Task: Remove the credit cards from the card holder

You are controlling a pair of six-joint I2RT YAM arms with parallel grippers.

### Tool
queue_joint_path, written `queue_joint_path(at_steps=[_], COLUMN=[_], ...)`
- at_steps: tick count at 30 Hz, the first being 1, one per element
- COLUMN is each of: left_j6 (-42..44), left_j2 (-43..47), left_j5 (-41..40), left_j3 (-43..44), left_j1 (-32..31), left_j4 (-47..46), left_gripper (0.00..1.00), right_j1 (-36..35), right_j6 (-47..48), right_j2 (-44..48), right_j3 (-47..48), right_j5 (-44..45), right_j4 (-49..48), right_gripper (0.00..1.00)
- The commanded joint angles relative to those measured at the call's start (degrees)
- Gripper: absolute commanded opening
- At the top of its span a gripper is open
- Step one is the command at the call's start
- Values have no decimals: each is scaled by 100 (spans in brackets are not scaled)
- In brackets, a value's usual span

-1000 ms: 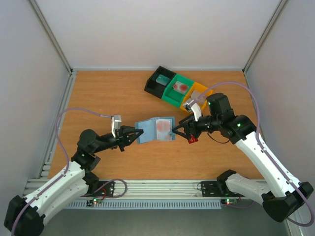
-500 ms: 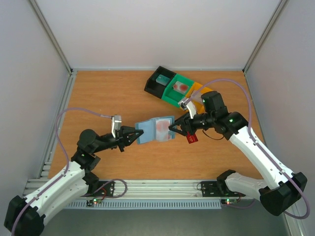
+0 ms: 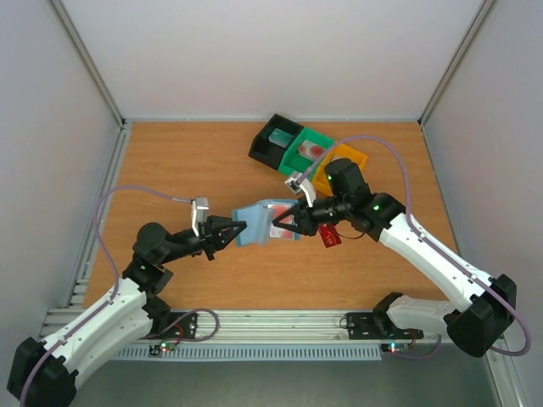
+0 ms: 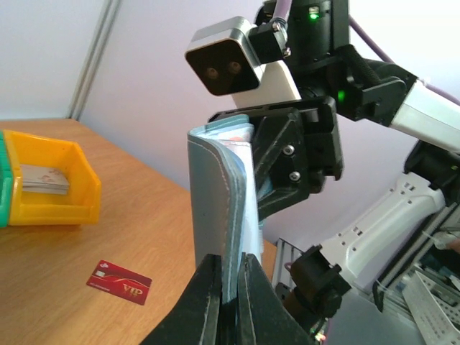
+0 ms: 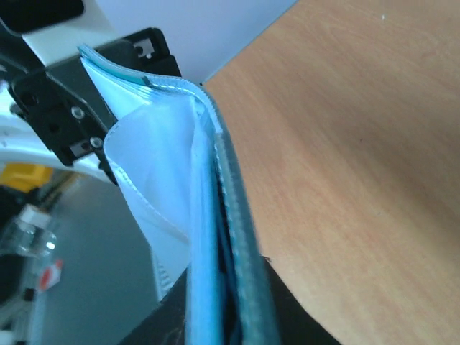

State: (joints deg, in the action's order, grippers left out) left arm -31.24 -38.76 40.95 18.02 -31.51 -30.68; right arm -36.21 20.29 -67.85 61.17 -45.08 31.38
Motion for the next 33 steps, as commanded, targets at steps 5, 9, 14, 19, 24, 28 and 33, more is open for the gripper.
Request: queue_joint_path(at_steps=[5,9,14,19,24,28,33], left_j6=[222,758,737,561,1003,1015,693], left_j2=[49,43,15,-161,-109,-250,-353], left_j5=[-1562,-2115,-882,-958,-2572,-2298,-1874], left_j3=[36,44,26,80,71,62,0], left_j1=[31,43,42,-101,-92,-92,-106], left_j4=[475,827,244,575,1520,1317,817], left_gripper=[59,84,68,93,99,99,99], right_j1=[-20,-46,-850,-1564,-1729,-1799,-1949], right_j6=[-518,-1359,-1837,-1639,-1674,-1632,-1528], right_j2=[-167,-783,-1661,-2262,-2084,-1969,-1924], right_j3=[598,1447,2268,2984,3125,3186,3245], right_j5=[1162,3915,6280,5711,5521,4809,4254], right_j4=[502,2312,3564,3263,3145,2880,2593], right_gripper=[1,1,1,1,1,1,1])
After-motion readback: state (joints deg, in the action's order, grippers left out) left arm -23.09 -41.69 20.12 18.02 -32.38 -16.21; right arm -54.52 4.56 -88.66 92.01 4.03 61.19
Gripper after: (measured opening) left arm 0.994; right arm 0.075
